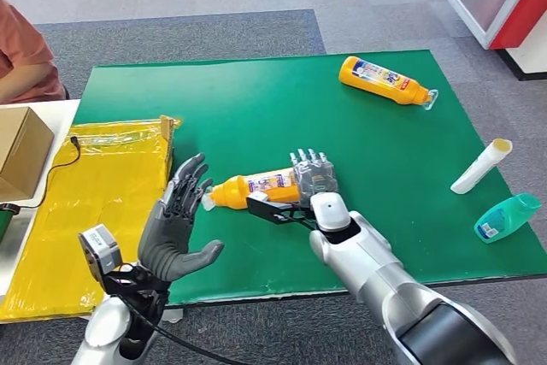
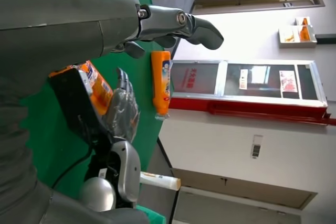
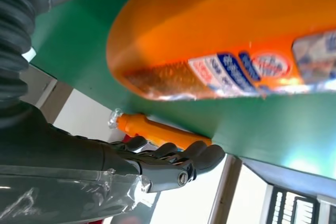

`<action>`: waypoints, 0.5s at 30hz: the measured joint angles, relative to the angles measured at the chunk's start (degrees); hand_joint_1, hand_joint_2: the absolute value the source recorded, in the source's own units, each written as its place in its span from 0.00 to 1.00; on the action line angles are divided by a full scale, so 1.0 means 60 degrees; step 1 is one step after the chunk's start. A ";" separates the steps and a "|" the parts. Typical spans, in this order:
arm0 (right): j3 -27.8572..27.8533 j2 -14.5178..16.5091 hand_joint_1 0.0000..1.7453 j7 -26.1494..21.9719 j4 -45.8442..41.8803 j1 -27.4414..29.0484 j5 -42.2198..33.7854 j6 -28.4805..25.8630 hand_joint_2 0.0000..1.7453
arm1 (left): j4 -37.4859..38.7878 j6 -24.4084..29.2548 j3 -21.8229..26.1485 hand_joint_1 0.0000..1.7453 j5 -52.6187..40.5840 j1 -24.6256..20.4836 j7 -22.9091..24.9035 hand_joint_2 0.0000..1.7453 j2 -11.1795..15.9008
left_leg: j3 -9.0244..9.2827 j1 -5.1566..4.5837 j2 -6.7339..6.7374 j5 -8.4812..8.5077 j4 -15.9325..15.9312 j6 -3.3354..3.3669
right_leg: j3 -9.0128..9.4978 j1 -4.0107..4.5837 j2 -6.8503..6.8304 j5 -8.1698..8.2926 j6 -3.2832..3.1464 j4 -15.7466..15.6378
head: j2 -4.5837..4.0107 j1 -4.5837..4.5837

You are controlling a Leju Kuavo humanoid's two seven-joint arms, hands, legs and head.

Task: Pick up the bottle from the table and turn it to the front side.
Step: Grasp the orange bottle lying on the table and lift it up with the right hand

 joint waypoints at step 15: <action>-0.0298 0.0161 0.00 0.0252 0.0859 -0.0608 0.0421 0.0345 1.00 | 0.0191 -0.0022 -0.0093 0.00 0.0149 -0.0064 0.0040 1.00 -0.0047 | 0.0000 0.0000 0.0000 0.0000 0.0001 0.0000 | -0.0003 0.0000 0.0000 0.0002 0.0001 0.0000 | 0.0000 0.0000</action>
